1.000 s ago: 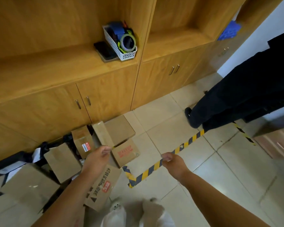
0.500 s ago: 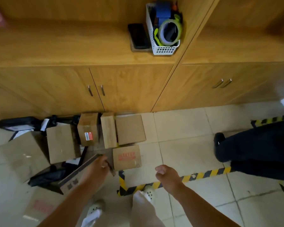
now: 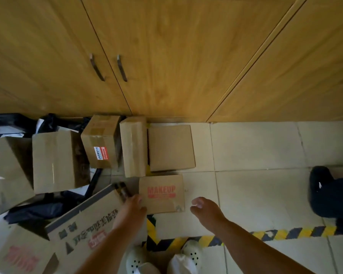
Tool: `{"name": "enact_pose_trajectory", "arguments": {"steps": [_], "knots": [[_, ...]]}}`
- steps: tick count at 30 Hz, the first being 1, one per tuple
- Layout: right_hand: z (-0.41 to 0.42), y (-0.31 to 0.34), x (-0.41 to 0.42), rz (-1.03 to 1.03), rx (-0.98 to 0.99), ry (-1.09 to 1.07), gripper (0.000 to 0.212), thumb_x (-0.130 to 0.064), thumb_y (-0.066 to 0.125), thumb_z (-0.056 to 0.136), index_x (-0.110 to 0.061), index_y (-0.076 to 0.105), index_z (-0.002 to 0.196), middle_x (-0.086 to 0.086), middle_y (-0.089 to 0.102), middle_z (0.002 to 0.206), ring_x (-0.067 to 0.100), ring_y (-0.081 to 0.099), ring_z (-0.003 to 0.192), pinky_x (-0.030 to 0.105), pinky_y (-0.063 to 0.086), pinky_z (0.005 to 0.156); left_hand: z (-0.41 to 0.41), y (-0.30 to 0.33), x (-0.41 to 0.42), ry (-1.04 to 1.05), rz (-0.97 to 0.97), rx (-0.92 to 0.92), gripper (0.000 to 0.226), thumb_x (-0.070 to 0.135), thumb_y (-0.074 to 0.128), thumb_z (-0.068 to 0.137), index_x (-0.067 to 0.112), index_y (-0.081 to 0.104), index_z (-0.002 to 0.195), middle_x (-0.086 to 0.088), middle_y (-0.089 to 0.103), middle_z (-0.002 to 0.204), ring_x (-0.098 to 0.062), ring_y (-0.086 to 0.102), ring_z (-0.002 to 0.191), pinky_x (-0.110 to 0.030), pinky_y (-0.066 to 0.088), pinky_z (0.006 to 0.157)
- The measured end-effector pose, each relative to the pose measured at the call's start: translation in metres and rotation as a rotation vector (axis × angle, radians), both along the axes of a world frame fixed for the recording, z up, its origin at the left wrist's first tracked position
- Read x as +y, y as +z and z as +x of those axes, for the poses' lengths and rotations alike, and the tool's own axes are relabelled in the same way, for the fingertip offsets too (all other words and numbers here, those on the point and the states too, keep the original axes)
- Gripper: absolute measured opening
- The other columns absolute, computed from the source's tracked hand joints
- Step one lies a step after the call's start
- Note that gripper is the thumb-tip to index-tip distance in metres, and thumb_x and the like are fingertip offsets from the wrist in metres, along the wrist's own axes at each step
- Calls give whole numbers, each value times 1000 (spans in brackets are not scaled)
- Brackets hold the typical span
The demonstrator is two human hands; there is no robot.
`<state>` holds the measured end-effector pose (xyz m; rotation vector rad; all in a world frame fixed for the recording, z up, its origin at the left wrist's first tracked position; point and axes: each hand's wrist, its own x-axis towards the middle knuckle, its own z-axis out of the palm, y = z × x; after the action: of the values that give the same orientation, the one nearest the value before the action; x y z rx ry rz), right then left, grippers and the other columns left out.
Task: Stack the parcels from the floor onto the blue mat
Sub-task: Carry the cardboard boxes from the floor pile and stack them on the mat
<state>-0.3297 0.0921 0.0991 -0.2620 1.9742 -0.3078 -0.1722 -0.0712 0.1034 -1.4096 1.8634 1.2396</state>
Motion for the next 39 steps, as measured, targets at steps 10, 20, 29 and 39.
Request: {"name": "enact_pose_trajectory", "arguments": {"steps": [10,20,29,39], "knots": [[9,-168,-25,19,4,-102,66,-24,60,89,-15,28,146,9,39,144,25,50,123,32,48,93,-11,-192,-10,91,29,-123,61,46,49,79,26,38,135,-8,49,130,-30,46,119,-48,43,99],[17,-199,-20,-13,-92,-290,57,-27,67,85,-17,39,134,7,56,126,23,58,107,39,52,92,-2,-230,4,380,146,-36,43,17,48,84,16,41,126,-14,52,123,-34,53,108,-52,46,95],[-12,-73,5,-1,52,-394,67,-38,75,78,-21,43,134,1,56,112,22,59,101,37,53,89,-36,-103,18,160,49,57,45,13,45,85,21,43,130,-4,55,117,-21,55,98,-38,52,81],[-38,155,-24,-241,95,-498,47,-11,68,84,-15,48,126,6,60,114,23,61,100,36,52,89,-68,139,-15,288,-15,222,70,15,48,91,34,13,147,-9,31,136,-35,39,121,-52,43,100]]}}
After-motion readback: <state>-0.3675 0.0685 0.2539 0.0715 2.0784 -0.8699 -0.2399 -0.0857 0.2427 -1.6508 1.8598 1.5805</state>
